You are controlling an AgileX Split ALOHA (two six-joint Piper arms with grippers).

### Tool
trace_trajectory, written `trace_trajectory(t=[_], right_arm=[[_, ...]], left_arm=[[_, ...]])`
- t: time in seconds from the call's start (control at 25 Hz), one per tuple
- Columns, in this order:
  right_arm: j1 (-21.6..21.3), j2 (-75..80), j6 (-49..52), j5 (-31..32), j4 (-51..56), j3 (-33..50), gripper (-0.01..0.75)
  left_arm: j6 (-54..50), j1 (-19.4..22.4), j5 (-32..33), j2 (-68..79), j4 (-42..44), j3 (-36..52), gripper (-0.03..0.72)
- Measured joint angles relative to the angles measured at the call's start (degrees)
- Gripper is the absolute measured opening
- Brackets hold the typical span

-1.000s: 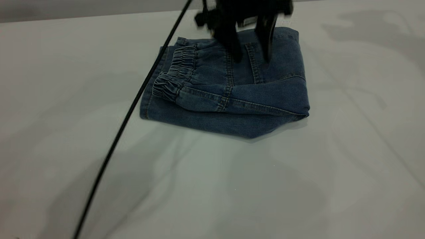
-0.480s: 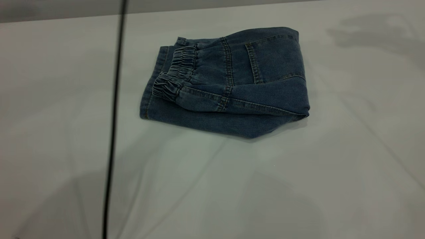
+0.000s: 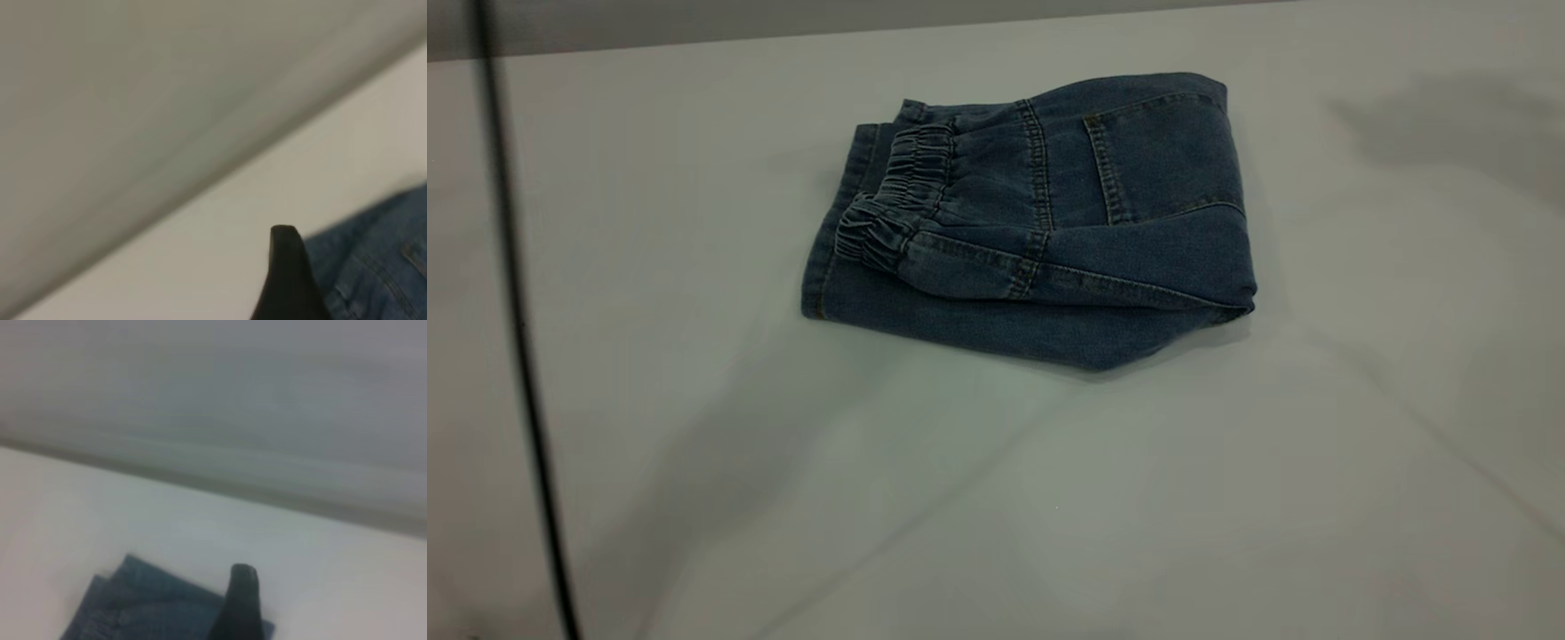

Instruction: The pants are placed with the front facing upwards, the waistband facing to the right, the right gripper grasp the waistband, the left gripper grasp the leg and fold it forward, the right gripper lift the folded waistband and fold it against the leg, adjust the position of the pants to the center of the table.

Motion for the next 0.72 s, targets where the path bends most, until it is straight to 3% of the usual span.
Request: trace_trajectory(t=[0.28,0.72], right_arm=[[0.0,-10.4,1.4,0.0,1.8,3.6,0.587],[0.0,-30.6,-1.1,-0.1,7.9,23.6,0.587]], left_arm=[[0.5,0.0,-0.1,-14.1,0.2,10.9,0.440],[-5.4,0.0,-0.2,-43.5,-0.7,37.9,0.440]])
